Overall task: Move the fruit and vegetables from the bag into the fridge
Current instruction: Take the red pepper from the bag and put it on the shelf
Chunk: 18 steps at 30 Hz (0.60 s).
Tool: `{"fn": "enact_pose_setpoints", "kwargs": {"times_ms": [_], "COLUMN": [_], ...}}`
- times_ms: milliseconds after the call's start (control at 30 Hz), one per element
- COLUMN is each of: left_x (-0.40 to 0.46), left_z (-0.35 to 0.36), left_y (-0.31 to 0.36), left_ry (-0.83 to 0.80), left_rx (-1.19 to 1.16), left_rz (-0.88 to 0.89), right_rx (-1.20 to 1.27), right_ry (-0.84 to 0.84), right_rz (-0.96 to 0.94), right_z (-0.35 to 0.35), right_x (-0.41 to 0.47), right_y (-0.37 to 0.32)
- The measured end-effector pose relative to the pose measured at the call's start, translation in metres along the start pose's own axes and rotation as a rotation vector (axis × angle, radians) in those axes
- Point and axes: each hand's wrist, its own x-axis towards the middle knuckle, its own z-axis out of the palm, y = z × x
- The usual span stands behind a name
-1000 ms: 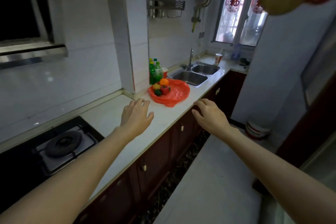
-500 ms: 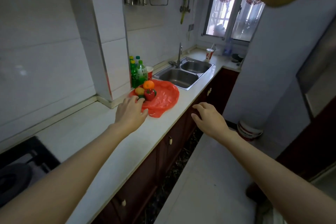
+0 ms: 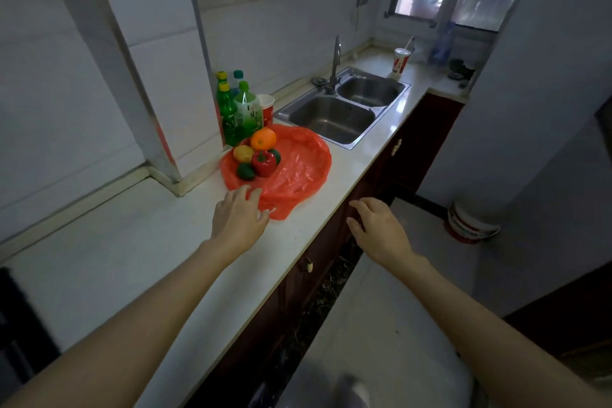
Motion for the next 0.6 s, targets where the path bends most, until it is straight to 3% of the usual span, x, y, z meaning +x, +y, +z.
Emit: {"fn": "enact_pose_setpoints", "kwargs": {"times_ms": [400,600], "left_x": [0.083,0.107], "left_z": [0.081,0.103], "left_y": [0.046,0.048], "left_ry": [-0.038,-0.052], "left_rx": [-0.058,-0.088], "left_rz": [-0.299,-0.449], "right_rx": [0.067,0.095], "right_ry": [-0.128,-0.212], "right_rz": [-0.210,-0.282], "right_z": [0.045,0.069], "right_x": [0.126,0.177], "right_y": [0.107,0.121]}}
